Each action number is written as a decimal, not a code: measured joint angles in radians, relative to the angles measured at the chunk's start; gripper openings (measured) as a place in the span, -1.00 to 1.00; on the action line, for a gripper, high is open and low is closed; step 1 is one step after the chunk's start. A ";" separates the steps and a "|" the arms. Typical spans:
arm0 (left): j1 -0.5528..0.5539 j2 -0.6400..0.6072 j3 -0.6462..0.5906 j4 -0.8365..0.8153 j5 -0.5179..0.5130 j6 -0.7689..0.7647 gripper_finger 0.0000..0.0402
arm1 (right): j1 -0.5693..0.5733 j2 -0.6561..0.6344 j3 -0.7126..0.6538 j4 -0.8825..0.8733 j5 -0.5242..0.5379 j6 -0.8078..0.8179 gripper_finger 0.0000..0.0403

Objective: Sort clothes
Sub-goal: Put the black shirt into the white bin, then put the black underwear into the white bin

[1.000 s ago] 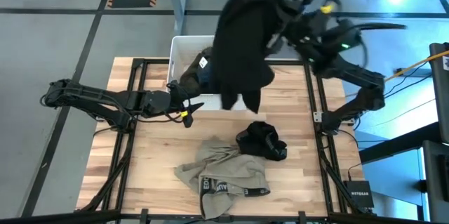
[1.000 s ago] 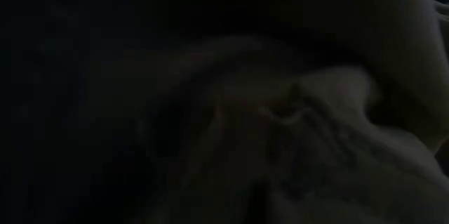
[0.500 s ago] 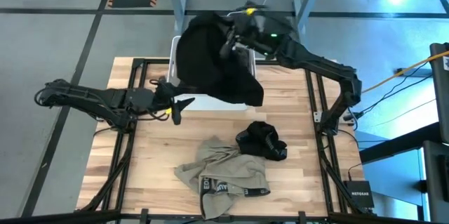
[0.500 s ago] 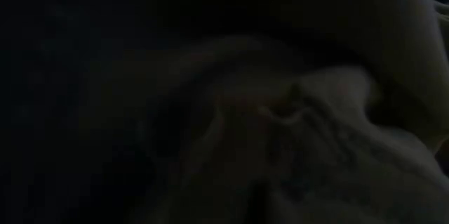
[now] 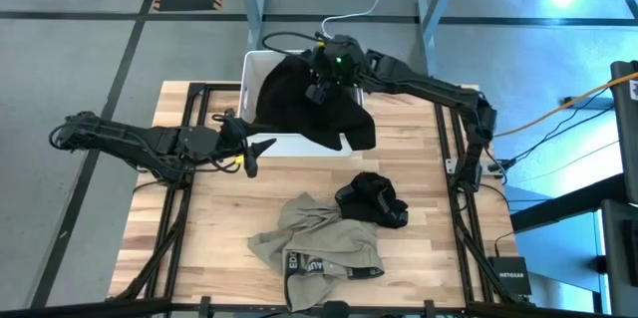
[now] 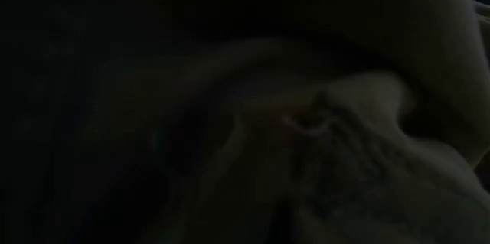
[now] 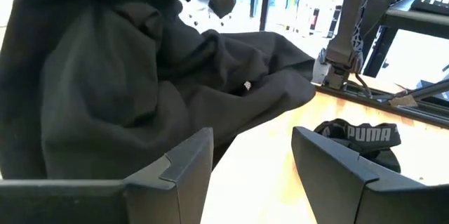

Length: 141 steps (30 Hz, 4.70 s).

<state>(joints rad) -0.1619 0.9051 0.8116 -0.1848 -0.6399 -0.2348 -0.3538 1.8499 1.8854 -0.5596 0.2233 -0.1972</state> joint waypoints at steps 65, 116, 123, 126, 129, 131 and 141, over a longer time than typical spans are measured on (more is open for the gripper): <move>0.003 0.021 -0.005 -0.024 0.000 -0.054 -0.06 | -0.007 0.080 -0.304 -0.105 -0.111 0.081 0.31; 0.005 0.021 -0.005 -0.042 0.000 -0.072 -0.06 | 0.873 -0.359 -0.995 -0.236 0.062 0.504 0.31; 0.006 0.021 -0.005 -0.044 0.000 -0.081 -0.06 | 0.794 -0.342 -1.156 0.069 0.066 0.498 0.31; 0.006 0.021 -0.005 -0.043 0.000 -0.084 -0.06 | 0.762 -0.310 -1.199 0.134 0.055 0.496 0.31; 0.006 0.021 -0.005 -0.044 0.000 -0.084 -0.06 | 0.737 -0.276 -1.217 0.161 0.059 0.506 0.31; 0.006 0.021 -0.005 -0.043 0.000 -0.084 -0.06 | 0.723 -0.252 -1.217 0.170 0.066 0.508 0.28; 0.006 0.021 -0.005 -0.043 0.000 -0.084 -0.06 | 0.708 -0.231 -1.204 0.153 0.094 0.520 -0.81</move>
<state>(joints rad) -0.1555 0.9257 0.8066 -0.2276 -0.6403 -0.3190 0.3537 1.6193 0.6816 -0.4064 0.3174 0.3230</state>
